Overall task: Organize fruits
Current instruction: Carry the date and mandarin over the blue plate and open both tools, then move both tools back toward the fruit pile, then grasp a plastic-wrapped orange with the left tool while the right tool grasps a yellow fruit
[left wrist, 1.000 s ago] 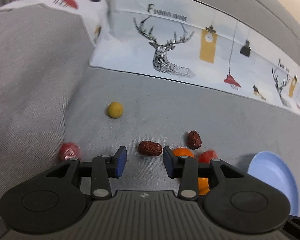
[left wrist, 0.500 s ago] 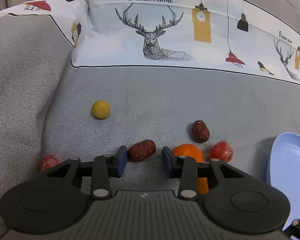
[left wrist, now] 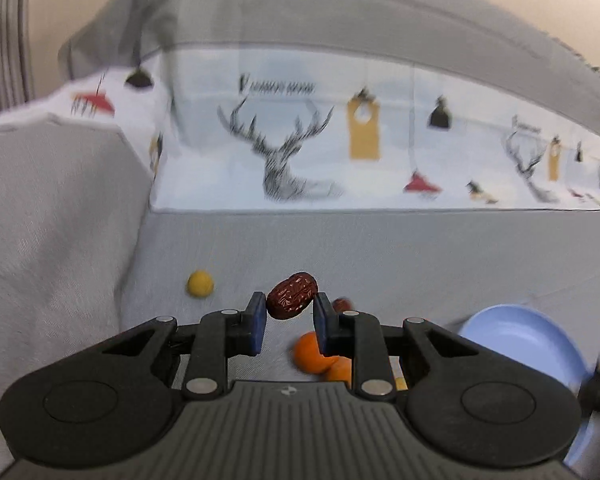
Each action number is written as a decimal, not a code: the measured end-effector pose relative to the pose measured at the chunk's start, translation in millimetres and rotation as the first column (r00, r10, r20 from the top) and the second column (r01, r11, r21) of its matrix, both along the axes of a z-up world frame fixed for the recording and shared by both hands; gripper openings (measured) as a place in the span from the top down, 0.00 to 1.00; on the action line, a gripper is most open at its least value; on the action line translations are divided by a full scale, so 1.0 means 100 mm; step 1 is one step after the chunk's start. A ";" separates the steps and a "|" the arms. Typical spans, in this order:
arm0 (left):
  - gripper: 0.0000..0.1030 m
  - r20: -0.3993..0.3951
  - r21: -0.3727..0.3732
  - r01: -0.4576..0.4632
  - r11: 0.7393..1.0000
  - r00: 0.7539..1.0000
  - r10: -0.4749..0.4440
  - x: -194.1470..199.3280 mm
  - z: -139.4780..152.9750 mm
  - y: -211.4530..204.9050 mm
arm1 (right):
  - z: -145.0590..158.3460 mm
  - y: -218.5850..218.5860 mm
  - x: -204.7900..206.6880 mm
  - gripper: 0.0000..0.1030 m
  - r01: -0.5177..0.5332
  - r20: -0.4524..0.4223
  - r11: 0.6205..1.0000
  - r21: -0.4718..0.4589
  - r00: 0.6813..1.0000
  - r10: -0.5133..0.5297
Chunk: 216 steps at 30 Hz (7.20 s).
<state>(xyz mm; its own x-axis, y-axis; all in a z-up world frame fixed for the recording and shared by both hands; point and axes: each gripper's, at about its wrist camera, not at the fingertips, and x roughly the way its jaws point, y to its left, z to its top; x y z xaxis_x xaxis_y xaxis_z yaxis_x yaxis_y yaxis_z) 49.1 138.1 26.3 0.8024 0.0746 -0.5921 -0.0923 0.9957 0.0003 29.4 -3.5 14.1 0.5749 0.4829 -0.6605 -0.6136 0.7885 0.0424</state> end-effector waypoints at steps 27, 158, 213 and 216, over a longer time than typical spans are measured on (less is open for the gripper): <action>0.73 -0.350 -0.161 0.206 0.965 0.902 -0.251 0.23 -0.29 -1.05 | 0.03 -1.35 0.66 0.64 0.375 -0.085 0.925 -0.065 0.921 -0.380; 0.61 -0.525 -0.310 -0.285 0.907 0.846 0.086 0.82 -0.56 0.27 | -0.39 0.09 0.80 0.72 0.011 -0.166 1.000 -0.006 0.986 -0.012; 0.60 -0.339 -0.234 -0.139 0.962 0.939 0.054 0.66 -0.23 -0.06 | 0.22 -0.39 0.87 0.76 0.207 -0.038 0.977 0.057 0.978 -0.205; 0.60 -0.281 -0.199 -0.099 0.975 0.959 0.040 0.57 -0.10 -0.16 | 0.36 -0.67 0.77 0.76 0.251 0.005 0.965 0.070 0.968 -0.252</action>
